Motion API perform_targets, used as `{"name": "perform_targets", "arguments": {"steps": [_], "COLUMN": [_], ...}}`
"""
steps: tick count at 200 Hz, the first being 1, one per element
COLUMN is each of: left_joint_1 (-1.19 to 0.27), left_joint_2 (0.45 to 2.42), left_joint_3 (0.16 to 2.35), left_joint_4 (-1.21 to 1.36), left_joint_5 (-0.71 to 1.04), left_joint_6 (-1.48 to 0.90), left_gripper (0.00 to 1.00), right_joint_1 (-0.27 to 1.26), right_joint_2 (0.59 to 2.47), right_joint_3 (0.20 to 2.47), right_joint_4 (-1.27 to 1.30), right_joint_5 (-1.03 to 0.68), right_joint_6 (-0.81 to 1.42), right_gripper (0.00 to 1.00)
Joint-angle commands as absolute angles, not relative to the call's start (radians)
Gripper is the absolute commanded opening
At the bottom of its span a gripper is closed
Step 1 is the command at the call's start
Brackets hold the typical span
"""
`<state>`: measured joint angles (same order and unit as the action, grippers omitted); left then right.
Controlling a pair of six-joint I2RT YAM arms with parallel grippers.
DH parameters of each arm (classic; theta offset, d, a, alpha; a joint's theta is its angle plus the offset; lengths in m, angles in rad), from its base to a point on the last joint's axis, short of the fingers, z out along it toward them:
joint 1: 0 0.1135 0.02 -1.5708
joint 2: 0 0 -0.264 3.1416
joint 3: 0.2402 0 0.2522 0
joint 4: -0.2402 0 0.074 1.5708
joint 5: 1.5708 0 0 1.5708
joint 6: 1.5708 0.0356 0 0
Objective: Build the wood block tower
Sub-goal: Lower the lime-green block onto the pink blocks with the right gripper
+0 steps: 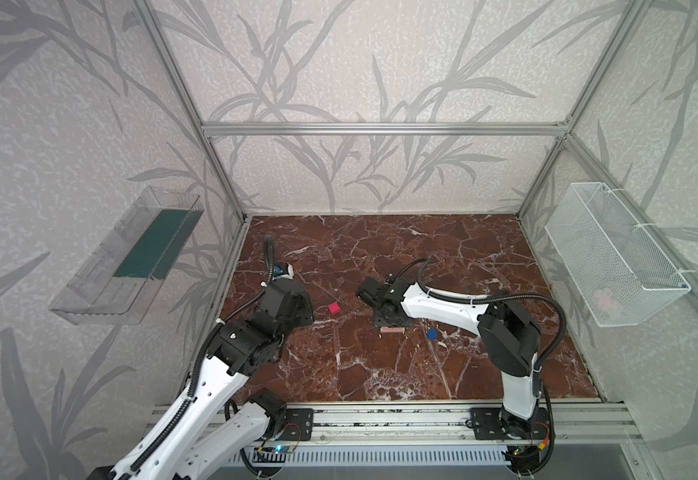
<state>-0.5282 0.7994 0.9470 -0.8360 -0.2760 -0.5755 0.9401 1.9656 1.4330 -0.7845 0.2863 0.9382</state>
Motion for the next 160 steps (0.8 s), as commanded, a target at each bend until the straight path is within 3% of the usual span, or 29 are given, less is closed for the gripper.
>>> {"name": "perform_targets", "arguments": {"steps": [1, 160], "left_joint_1": [-0.523, -0.520], "left_joint_2": [0.796, 0.798], "left_joint_3": [0.935, 0.934], "left_joint_4": [-0.836, -0.834], "left_joint_5": [-0.281, -0.279], "left_joint_6": [-0.569, -0.570], "left_gripper": [0.46, 0.46], "right_joint_1": [0.934, 0.928], "right_joint_2": [1.985, 1.985], "right_joint_3": [1.442, 1.454], "right_joint_4": [-0.799, -0.799], "right_joint_5": [0.287, 0.296], "right_joint_6": [0.934, 0.909], "right_gripper": [0.70, 0.68]}}
